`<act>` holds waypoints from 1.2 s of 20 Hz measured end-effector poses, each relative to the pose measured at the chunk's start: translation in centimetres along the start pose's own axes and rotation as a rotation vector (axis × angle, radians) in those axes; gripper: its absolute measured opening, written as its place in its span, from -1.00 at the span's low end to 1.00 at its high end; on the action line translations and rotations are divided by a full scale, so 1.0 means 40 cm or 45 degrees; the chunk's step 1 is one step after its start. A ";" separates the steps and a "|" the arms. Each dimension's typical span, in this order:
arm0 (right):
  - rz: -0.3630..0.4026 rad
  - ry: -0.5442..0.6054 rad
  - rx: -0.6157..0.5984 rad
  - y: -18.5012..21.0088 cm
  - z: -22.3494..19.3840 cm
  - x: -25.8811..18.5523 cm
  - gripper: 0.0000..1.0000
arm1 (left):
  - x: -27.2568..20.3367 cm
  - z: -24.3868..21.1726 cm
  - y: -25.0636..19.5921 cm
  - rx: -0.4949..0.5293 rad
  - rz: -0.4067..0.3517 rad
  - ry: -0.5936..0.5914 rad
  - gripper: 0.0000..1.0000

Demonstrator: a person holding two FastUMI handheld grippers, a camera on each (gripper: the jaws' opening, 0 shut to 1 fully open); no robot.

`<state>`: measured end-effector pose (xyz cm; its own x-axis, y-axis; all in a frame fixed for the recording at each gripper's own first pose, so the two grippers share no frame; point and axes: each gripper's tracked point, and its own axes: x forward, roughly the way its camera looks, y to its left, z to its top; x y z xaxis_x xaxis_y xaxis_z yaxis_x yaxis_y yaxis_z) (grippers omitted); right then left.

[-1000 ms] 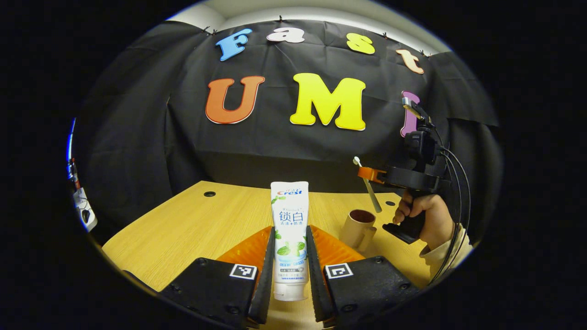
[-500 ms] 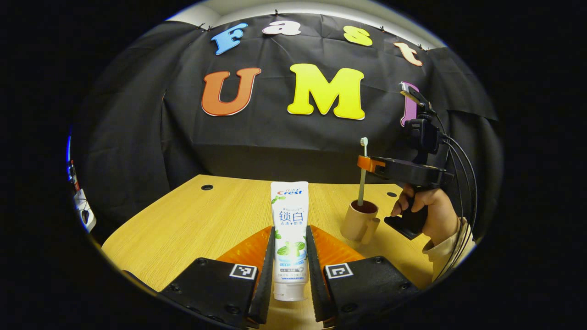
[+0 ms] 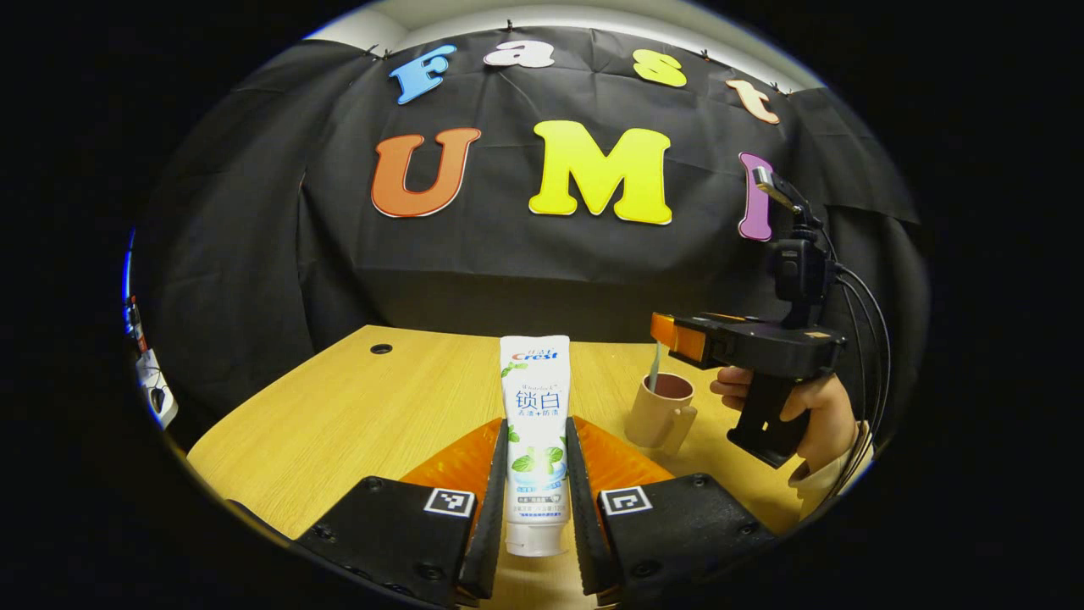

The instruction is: Put the toothbrush and toothpaste on the desktop into the cup, then pick up the cup and place it on the coaster on the desktop.

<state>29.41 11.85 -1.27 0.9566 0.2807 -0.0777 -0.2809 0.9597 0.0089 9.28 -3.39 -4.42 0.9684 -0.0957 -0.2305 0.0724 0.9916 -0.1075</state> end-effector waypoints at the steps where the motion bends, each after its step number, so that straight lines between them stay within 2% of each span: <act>1: -0.010 -0.018 0.002 -0.009 0.001 -0.020 0.96 | 0.008 0.003 -0.008 0.004 0.000 -0.002 -0.20; 6: -0.068 -0.068 -0.022 -0.078 -0.040 -0.151 0.96 | 0.072 0.037 -0.077 0.019 -0.031 -0.030 -0.20; 11: -0.133 -0.054 -0.040 -0.150 -0.132 -0.275 0.96 | 0.196 0.067 -0.191 0.018 -0.081 -0.055 -0.20; 16: -0.086 0.009 0.017 -0.177 -0.177 -0.319 0.96 | 0.308 0.146 -0.295 0.020 -0.124 -0.119 -0.21; 19: -0.106 0.021 0.040 -0.217 -0.171 -0.329 0.96 | 0.355 0.188 -0.335 0.033 -0.136 -0.166 -0.22; 20: -0.094 0.026 0.055 -0.218 -0.172 -0.336 0.96 | 0.367 0.200 -0.352 0.044 -0.150 -0.180 -0.12; 21: -0.081 0.019 0.070 -0.217 -0.164 -0.342 0.90 | 0.379 0.209 -0.362 0.048 -0.153 -0.195 -0.12; 24: -0.091 0.002 0.081 -0.234 -0.155 -0.349 0.93 | 0.401 0.207 -0.390 0.036 -0.179 -0.205 -0.20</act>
<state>18.21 -1.14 -6.44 0.9739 0.2118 -0.0820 -0.2067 0.9761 0.0665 25.65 -19.66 1.55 0.9738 -0.2203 -0.0571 0.2140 0.9717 -0.0996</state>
